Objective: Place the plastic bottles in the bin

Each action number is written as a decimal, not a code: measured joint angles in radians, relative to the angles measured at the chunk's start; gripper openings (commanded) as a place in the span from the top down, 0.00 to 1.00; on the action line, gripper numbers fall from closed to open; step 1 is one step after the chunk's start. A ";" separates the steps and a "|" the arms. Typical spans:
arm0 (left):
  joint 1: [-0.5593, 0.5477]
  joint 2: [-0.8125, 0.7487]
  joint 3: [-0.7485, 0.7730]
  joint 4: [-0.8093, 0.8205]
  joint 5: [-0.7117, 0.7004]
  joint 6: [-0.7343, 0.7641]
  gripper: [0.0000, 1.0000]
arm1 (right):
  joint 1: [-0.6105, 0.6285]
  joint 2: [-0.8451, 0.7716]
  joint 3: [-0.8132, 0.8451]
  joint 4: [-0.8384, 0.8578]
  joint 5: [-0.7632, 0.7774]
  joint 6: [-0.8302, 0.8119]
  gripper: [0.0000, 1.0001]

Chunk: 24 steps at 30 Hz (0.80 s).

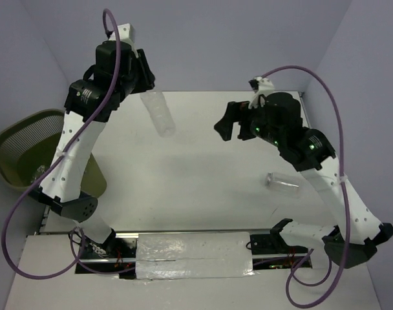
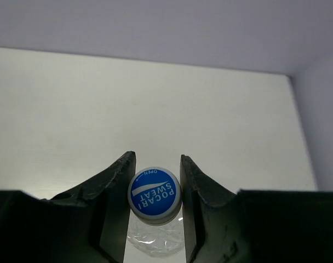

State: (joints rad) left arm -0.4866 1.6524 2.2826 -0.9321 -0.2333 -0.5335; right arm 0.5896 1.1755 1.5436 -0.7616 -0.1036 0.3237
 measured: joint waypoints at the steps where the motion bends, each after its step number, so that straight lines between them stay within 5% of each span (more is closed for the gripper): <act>1: 0.000 -0.005 0.012 -0.011 -0.067 0.024 1.00 | 0.000 -0.025 0.002 -0.003 0.068 0.000 0.00; 6: 0.002 -0.061 -0.035 -0.053 -0.420 0.142 1.00 | -0.001 -0.143 -0.044 -0.018 0.380 0.022 0.00; 10: 0.005 -0.153 -0.119 -0.004 -0.650 0.245 1.00 | -0.001 -0.166 -0.073 -0.026 0.487 0.037 0.00; 24: 0.008 -0.554 -0.455 0.735 -1.122 0.851 1.00 | -0.001 -0.119 -0.120 -0.021 0.491 0.097 0.00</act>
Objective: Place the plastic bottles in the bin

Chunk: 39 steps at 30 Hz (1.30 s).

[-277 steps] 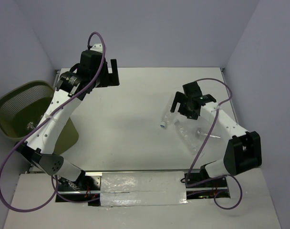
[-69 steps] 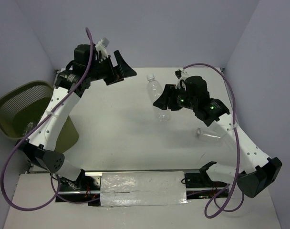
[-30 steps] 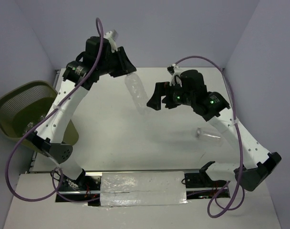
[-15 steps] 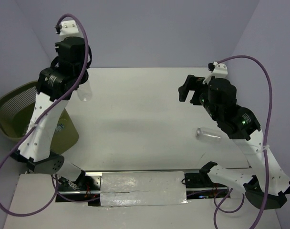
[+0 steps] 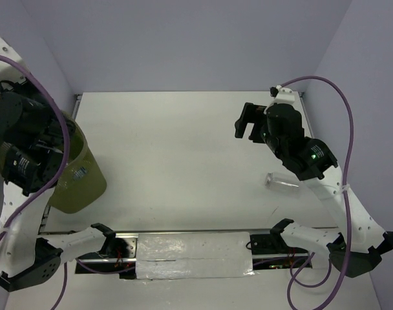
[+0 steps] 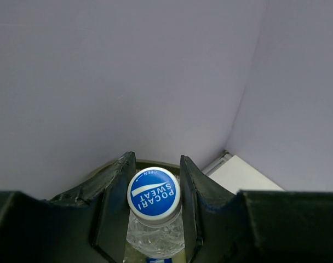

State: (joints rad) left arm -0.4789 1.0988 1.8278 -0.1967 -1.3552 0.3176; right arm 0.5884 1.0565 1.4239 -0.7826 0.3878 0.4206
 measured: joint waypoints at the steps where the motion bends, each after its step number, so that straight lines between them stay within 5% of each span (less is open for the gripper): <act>1: 0.000 -0.001 -0.010 0.011 -0.012 0.015 1.00 | 0.000 0.000 -0.005 0.003 -0.004 0.002 0.00; 8: 0.008 -0.006 -0.107 -0.014 -0.053 0.008 1.00 | 0.000 0.000 -0.039 0.003 -0.010 0.011 0.00; 15: 0.225 0.052 -0.067 -0.403 0.101 -0.365 0.99 | -0.001 -0.009 -0.067 0.000 -0.010 0.027 0.00; 17: 0.293 0.061 -0.077 -0.487 0.168 -0.451 0.84 | -0.004 -0.018 -0.072 -0.003 -0.010 0.028 0.00; 20: 0.319 0.060 -0.111 -0.568 0.264 -0.539 0.14 | -0.008 -0.029 -0.076 -0.007 -0.010 0.035 0.00; 22: 0.322 0.061 -0.127 -0.593 0.308 -0.558 0.02 | -0.014 -0.033 -0.084 -0.009 -0.010 0.045 0.00; 28: 0.324 0.084 -0.068 -0.639 0.423 -0.608 0.01 | -0.084 -0.024 -0.166 -0.082 0.002 0.163 0.00; 34: 0.323 0.146 0.092 -0.643 0.612 -0.640 0.01 | -0.358 -0.030 -0.323 -0.164 -0.062 0.315 0.00; 39: 0.279 0.202 0.163 -0.642 0.772 -0.666 0.01 | -0.461 -0.128 -0.454 -0.195 -0.147 0.459 0.00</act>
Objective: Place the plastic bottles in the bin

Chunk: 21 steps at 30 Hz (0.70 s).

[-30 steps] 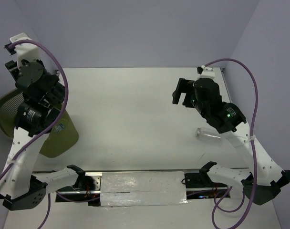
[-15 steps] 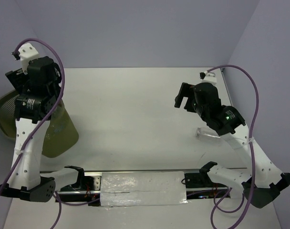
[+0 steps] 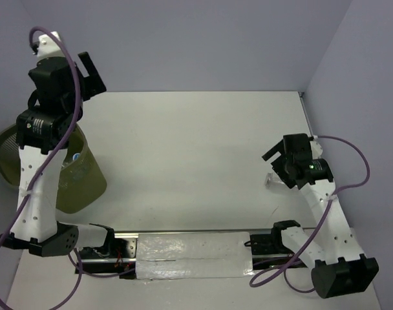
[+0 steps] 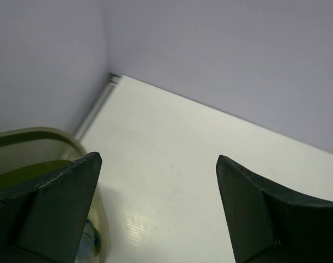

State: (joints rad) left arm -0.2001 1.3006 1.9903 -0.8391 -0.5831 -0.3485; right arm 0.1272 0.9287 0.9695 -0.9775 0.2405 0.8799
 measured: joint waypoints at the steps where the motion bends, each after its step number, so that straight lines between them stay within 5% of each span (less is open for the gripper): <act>1: -0.016 0.010 0.000 0.001 0.023 -0.001 0.01 | -0.016 -0.023 -0.018 0.001 -0.014 0.030 0.00; 8: -0.067 0.044 -0.059 0.001 0.160 -0.026 0.01 | -0.153 -0.124 -0.165 0.005 -0.043 0.205 0.00; 21: -0.078 0.060 -0.082 0.010 0.232 -0.021 0.01 | -0.383 -0.049 -0.296 0.144 -0.133 0.287 0.00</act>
State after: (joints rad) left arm -0.2779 1.3602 1.9079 -0.8295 -0.3515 -0.3698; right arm -0.2562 0.8795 0.6731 -0.8333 0.1074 1.1671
